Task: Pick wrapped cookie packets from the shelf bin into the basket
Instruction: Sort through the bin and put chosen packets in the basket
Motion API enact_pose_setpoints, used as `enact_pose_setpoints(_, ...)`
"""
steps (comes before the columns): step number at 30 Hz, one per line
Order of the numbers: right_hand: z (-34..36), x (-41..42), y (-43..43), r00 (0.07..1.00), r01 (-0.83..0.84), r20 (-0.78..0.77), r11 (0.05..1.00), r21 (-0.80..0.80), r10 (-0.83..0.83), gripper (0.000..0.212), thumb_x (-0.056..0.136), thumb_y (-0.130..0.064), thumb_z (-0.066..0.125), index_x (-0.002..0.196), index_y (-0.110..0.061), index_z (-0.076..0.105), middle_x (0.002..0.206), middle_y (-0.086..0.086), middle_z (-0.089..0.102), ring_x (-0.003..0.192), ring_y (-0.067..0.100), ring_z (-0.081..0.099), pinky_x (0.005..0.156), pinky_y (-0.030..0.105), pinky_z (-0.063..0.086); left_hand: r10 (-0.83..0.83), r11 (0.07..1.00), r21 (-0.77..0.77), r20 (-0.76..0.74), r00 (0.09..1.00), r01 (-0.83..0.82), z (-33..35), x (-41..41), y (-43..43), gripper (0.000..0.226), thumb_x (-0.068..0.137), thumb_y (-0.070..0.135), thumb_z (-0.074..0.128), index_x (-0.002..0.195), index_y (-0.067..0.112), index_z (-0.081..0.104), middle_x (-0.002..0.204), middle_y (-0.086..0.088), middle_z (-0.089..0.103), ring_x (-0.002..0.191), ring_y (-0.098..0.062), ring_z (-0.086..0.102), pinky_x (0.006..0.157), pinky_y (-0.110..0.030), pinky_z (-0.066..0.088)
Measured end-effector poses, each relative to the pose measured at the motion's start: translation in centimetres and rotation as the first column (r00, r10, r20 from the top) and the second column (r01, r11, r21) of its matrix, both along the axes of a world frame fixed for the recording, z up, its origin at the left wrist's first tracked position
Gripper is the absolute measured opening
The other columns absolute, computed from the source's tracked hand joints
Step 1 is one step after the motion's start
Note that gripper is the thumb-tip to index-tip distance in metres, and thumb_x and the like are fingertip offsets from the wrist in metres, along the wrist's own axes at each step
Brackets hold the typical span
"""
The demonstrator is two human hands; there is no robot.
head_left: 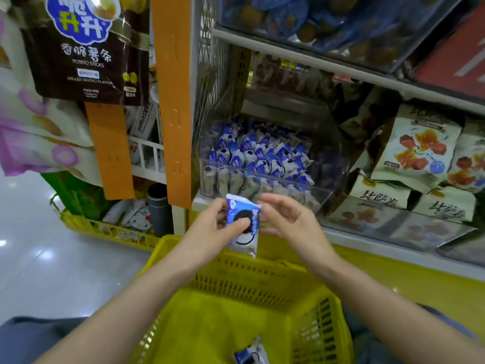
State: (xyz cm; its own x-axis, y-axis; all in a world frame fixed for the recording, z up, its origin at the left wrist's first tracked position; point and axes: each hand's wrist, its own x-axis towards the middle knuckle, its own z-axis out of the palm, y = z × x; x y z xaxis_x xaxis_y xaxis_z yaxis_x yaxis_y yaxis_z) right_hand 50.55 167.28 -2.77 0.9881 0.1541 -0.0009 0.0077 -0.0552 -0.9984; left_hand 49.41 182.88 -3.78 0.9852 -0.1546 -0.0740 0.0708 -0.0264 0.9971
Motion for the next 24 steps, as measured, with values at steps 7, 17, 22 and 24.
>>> enact_pose_setpoints(7,-2.1,-0.9,-0.1,0.971,0.066,-0.237,0.994,0.085,-0.044,0.019,0.085,-0.003,0.061,0.103,-0.005,0.064,0.087,0.007,0.069,0.069,0.007,0.066,0.064,0.019,0.055,-0.082,0.995,0.055,0.03,0.996,0.08,-1.2,-0.6,-0.3,0.034,0.082,-0.009,0.059,0.112,0.005,0.05,0.109,-0.014,0.063,0.092,-0.018,0.061,0.077,-0.021,0.05)
enact_pose_setpoints(17,-3.3,-1.5,-0.2,0.998,0.06,0.025,0.986,-0.154,-0.057,0.016,0.086,-0.011,0.062,0.076,-0.023,0.064,0.073,-0.007,0.066,0.069,0.003,0.059,0.072,0.025,0.052,0.113,0.994,-0.007,0.021,0.993,-0.113,-2.4,-0.1,-1.4,0.022,0.092,0.014,0.052,0.077,-0.002,0.05,0.065,-0.005,0.052,0.056,-0.002,0.048,0.048,-0.01,0.039)
enact_pose_setpoints(22,-3.3,-1.6,-0.7,0.909,0.172,0.415,0.867,-0.468,0.044,0.015,0.083,-0.021,0.067,0.075,-0.032,0.061,0.074,-0.017,0.061,0.071,-0.001,0.059,0.067,0.014,0.048,0.071,0.994,-0.068,-0.159,0.985,-0.083,-2.8,-0.3,-1.3,0.024,0.093,0.024,0.052,0.089,0.002,0.06,0.074,-0.004,0.066,0.062,-0.004,0.062,0.05,-0.014,0.046)
enact_pose_setpoints(24,-3.4,-1.6,-0.7,0.903,0.208,0.429,0.849,-0.485,0.025,0.015,0.083,-0.021,0.067,0.074,-0.031,0.061,0.072,-0.015,0.06,0.07,0.001,0.059,0.065,0.017,0.049,0.044,0.993,-0.098,-0.202,0.978,-0.065,-2.7,-0.4,-1.4,0.024,0.093,0.027,0.051,0.094,0.006,0.063,0.083,-0.007,0.07,0.068,-0.008,0.065,0.053,-0.017,0.049)
